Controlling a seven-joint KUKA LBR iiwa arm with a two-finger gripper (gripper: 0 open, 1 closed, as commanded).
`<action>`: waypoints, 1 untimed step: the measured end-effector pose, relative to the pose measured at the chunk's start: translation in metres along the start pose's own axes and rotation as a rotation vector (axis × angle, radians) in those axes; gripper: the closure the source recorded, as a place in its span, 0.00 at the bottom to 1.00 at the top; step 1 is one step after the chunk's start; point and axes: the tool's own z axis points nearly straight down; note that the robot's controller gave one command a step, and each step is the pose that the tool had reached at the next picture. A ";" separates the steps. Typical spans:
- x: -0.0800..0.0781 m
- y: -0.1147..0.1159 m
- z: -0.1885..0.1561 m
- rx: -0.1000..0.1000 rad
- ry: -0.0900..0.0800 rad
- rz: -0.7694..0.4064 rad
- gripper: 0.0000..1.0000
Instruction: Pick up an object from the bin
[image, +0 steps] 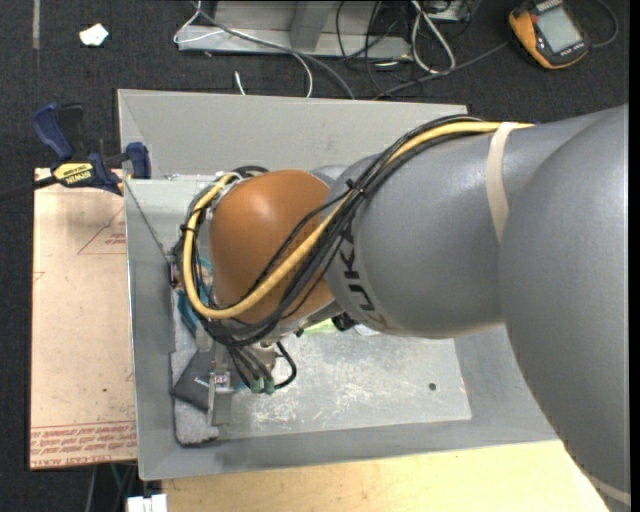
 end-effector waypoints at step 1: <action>-0.002 -0.002 -0.004 -0.002 -0.007 0.005 0.00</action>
Offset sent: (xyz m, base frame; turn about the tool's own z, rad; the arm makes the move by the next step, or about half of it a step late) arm 0.0328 -0.0532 -0.1104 -0.2783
